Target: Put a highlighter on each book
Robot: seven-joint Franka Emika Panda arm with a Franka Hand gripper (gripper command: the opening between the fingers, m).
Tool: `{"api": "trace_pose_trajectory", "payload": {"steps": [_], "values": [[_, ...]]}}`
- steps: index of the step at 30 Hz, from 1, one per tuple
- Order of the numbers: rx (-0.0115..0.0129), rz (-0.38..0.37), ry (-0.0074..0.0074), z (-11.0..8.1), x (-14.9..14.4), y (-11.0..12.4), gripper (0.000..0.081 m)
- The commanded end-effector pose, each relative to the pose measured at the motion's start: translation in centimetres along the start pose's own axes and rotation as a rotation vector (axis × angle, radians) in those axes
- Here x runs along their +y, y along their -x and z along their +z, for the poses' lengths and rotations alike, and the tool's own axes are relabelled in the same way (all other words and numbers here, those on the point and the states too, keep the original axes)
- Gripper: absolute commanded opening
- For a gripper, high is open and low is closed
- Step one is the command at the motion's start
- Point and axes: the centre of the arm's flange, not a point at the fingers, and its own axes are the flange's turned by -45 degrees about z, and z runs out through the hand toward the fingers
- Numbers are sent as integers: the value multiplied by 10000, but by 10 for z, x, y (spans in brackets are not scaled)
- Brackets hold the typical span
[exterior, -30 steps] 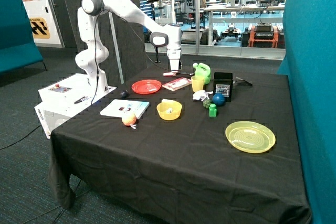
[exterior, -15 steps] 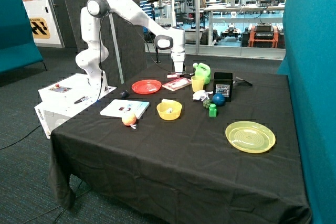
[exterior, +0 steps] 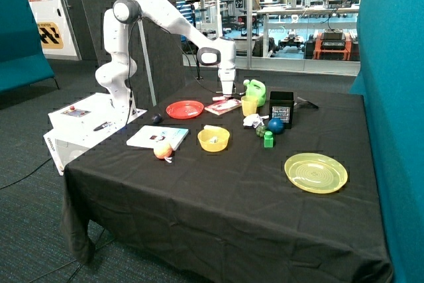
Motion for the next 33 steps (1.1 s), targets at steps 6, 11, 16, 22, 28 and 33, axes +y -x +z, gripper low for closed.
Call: {"api": "trace_pose_trajectory", "payload": {"steps": [6,11,16,22,28,33], "values": [[17,114,14,6,-3,-2,607],[17,131,14,6,-1,-3,630],[17,116,14,6,0,-4,642],[17,65,14,3,0,-4,634],[17,-13,14,-9,0,-3,595],[17,-6,14,-22,3,-4,569]]}}
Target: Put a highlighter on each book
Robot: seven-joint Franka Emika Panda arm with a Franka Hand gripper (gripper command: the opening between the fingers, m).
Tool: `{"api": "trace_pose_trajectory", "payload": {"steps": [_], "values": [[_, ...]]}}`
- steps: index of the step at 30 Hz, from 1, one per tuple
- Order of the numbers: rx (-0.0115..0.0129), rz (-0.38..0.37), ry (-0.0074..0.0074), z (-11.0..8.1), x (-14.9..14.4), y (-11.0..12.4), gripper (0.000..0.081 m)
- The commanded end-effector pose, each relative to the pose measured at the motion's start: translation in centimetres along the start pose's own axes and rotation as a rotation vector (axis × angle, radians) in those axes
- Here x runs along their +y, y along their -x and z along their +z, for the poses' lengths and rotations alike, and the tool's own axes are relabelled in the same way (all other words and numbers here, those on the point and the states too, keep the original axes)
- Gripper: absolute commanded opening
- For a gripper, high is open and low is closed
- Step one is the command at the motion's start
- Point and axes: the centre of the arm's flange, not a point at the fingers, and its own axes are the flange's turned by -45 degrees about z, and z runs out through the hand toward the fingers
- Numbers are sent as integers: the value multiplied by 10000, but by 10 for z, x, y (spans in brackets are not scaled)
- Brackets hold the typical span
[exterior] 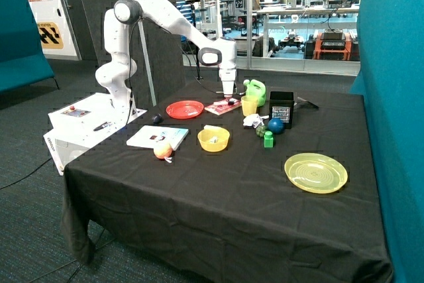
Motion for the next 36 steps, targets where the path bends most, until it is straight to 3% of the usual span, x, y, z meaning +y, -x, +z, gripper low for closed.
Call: {"api": "trace_pose_trajectory", "payload": {"steps": [1,13,23,36], "values": [[-25,-42,-51,-20,4,0,570],[-27,870,-50,-48,32,12,464],[-29,1841,-48,-56,67,32,463],[-31,2500,-48,-53,105,51,480]]}}
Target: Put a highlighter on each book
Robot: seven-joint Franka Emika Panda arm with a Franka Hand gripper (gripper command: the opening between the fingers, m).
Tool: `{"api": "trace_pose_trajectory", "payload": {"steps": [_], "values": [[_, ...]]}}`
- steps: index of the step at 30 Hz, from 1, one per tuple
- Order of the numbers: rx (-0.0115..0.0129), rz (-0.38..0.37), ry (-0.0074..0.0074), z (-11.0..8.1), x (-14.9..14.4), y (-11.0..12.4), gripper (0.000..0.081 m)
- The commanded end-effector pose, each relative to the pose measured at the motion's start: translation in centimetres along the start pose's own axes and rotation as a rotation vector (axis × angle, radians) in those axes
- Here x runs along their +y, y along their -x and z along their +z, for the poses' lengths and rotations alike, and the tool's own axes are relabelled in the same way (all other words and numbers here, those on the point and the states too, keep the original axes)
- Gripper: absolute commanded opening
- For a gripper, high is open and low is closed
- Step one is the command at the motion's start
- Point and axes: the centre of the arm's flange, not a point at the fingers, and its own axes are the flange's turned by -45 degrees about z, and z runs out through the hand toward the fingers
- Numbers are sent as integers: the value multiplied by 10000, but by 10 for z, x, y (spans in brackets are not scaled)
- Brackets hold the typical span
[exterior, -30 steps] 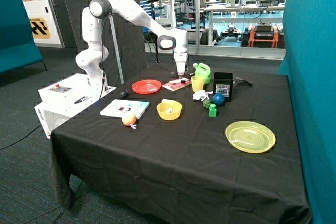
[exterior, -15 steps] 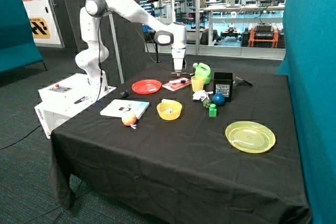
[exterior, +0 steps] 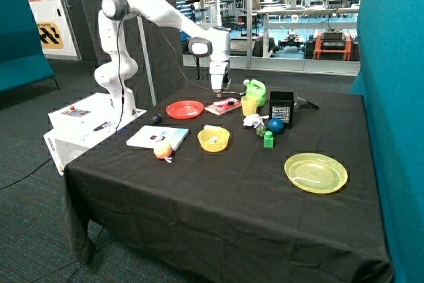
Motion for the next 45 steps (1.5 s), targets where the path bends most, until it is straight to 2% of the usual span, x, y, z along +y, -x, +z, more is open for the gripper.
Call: {"api": "trace_pose_trajectory", "payload": {"steps": [1,25,45], "values": [[31,600,0,-1,33,7,486],[31,2418,-3,12,95,12,519],[31,3203,-4,33,132,18,535]]}}
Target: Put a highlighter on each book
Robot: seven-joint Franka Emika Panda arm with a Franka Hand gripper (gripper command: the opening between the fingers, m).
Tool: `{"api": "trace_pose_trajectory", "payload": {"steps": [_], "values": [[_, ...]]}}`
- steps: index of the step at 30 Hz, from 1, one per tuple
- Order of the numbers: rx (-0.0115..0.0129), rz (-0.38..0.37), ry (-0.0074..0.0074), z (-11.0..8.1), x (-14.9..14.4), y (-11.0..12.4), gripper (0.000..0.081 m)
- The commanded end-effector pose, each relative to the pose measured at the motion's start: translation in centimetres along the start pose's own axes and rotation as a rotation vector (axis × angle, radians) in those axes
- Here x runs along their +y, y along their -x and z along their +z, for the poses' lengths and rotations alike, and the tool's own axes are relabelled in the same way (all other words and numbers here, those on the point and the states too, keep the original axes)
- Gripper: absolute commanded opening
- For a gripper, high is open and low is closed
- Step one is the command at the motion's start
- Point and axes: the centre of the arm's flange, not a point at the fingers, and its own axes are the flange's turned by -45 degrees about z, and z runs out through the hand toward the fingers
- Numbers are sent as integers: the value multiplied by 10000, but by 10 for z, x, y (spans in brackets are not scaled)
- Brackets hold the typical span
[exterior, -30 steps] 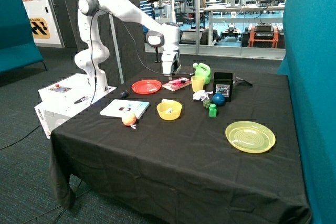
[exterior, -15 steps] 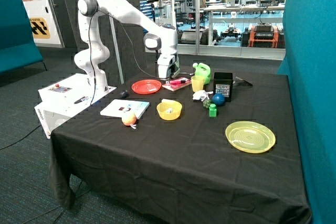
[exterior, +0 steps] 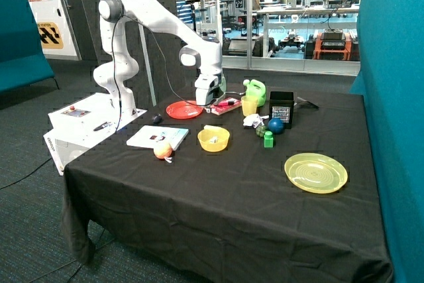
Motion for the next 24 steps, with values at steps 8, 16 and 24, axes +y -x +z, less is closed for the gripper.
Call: {"api": "trace_pose_trajectory", "payload": {"steps": [8,16,24], "values": [[-16,514,2,17,28,-3,543],[-16,652,2,24,37,-4,540],[-16,661,2,33,44,-2,532]]}}
